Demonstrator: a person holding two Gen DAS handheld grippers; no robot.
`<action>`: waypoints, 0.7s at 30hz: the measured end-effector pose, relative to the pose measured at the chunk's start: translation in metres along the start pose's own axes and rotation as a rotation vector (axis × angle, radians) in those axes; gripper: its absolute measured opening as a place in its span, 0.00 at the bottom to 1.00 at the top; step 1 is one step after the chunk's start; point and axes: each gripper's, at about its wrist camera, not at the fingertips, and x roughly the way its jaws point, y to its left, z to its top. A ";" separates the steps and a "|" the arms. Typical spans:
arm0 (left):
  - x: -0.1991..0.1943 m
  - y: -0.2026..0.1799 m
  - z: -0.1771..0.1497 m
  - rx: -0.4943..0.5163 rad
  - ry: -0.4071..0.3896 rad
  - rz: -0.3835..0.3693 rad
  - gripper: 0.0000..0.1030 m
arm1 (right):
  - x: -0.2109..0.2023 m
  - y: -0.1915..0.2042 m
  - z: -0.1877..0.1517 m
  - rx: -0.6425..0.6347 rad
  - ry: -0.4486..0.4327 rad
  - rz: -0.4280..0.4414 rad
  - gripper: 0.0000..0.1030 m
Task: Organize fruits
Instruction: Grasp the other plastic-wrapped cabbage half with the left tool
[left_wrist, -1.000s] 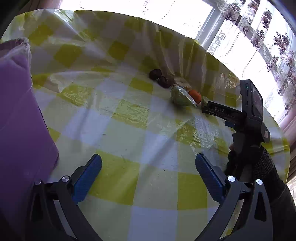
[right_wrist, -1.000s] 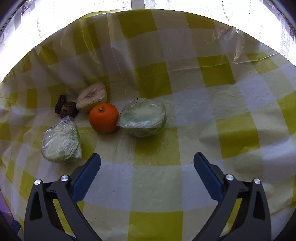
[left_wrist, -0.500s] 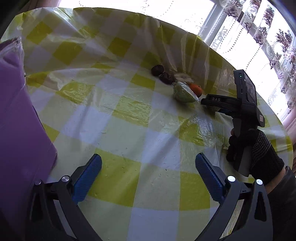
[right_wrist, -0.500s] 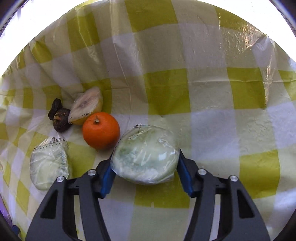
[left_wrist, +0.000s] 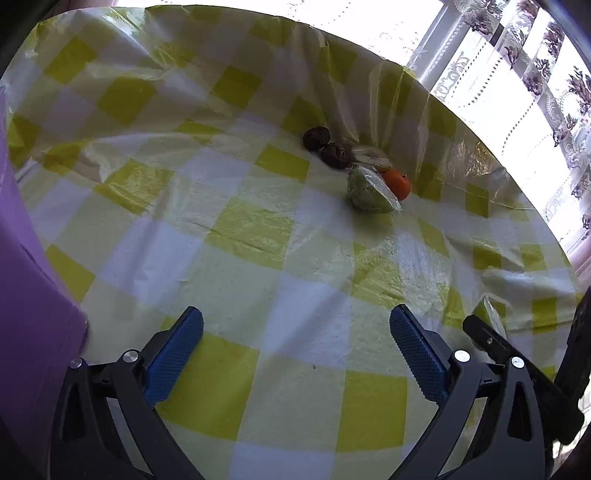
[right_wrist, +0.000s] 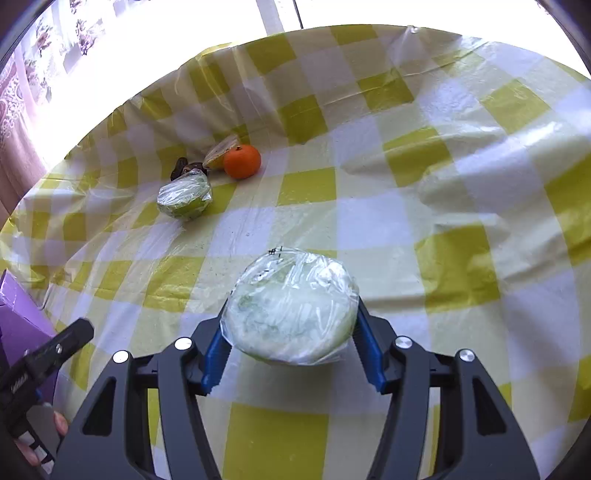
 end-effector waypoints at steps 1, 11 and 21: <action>0.008 -0.007 0.007 -0.003 0.001 -0.003 0.95 | -0.006 -0.003 -0.007 0.019 -0.014 -0.006 0.58; 0.095 -0.090 0.071 0.152 -0.030 0.107 0.95 | -0.017 -0.011 -0.014 0.040 -0.037 -0.014 0.58; 0.133 -0.105 0.093 0.245 0.040 0.153 0.59 | -0.011 -0.016 -0.011 0.069 -0.016 0.037 0.58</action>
